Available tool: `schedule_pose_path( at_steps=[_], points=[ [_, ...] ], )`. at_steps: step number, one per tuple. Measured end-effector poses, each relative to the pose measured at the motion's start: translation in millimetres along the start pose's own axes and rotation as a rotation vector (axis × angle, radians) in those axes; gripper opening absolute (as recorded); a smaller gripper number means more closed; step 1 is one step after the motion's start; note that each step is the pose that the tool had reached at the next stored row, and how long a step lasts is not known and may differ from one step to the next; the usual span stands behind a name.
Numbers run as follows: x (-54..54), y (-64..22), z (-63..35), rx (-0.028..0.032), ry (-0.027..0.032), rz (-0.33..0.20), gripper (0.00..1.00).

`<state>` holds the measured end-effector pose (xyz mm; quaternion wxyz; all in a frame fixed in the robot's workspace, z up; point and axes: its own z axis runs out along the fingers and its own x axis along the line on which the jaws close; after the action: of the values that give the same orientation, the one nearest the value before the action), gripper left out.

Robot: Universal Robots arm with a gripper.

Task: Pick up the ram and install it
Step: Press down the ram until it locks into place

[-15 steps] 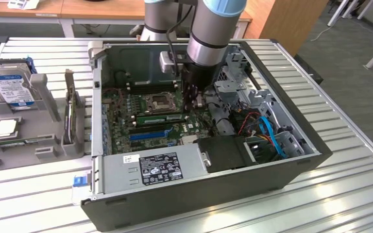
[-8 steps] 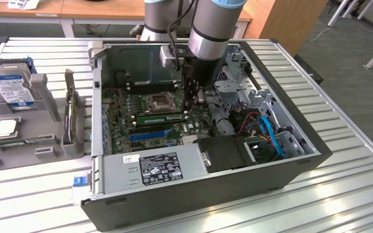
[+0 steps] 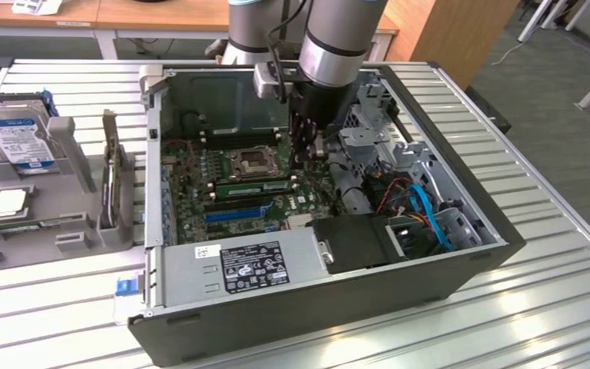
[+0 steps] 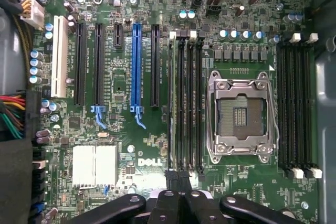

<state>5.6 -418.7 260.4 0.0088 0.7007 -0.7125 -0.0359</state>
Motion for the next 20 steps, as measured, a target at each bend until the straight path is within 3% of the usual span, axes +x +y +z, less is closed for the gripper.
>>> schedule_pose_path(
  at_steps=[9, 20],
  points=[
    [0.1, 2.3, -0.6, 0.0, 0.0001, 0.0, 0.1],
    [0.4, 29.5, 1.3, 0.0002, -0.0002, 0.0, 0.1]
  ],
)
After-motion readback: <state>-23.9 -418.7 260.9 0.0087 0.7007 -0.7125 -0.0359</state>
